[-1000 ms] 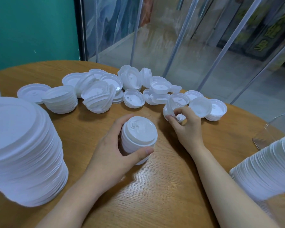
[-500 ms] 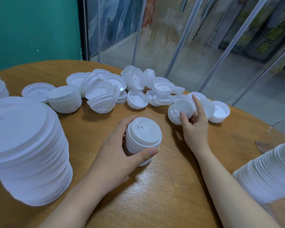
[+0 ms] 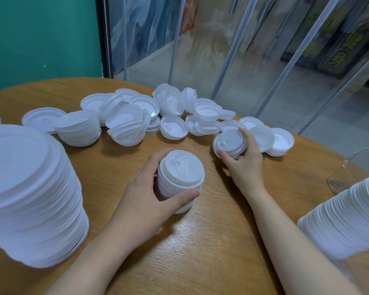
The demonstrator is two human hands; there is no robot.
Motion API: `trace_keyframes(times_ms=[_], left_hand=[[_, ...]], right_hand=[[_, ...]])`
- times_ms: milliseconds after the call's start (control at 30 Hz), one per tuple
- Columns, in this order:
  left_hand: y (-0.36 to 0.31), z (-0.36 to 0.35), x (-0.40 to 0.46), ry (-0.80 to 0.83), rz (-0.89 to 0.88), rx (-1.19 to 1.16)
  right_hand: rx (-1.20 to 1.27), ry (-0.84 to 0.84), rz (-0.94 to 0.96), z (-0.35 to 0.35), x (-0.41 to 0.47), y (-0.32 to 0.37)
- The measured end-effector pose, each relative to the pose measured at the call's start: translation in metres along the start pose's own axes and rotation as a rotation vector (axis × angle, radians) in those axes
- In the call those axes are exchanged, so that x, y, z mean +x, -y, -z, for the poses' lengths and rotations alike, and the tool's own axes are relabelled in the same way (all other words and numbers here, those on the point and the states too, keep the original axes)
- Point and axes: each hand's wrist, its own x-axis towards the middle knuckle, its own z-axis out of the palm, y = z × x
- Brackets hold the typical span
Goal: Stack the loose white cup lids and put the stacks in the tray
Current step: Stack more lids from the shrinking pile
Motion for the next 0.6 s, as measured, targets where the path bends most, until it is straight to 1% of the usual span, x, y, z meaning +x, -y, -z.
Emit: trace_keyframes(times_ms=[167, 267, 367, 467, 533, 600], left_hand=[[0.001, 0.000, 0.000, 0.003, -0.002, 0.008], [0.000, 0.000, 0.000, -0.001, -0.002, 0.002], [-0.001, 0.000, 0.001, -0.002, -0.007, 0.006], [-0.001, 0.000, 0.001, -0.002, -0.014, 0.018], [0.000, 0.000, 0.001, -0.004, -0.013, 0.021], [0.001, 0.001, 0.001, -0.011, -0.005, 0.020]], right_hand=[[-0.065, -0.038, 0.065, 0.000, 0.001, -0.001], [-0.043, -0.006, 0.125, 0.001, 0.000, 0.001], [0.043, 0.037, 0.114, 0.003, -0.003, 0.014], [0.139, 0.107, 0.097, 0.005, -0.007, 0.041], [0.237, 0.173, 0.120, 0.008, -0.010, 0.062], [0.348, 0.277, 0.146, 0.011, -0.014, 0.080]])
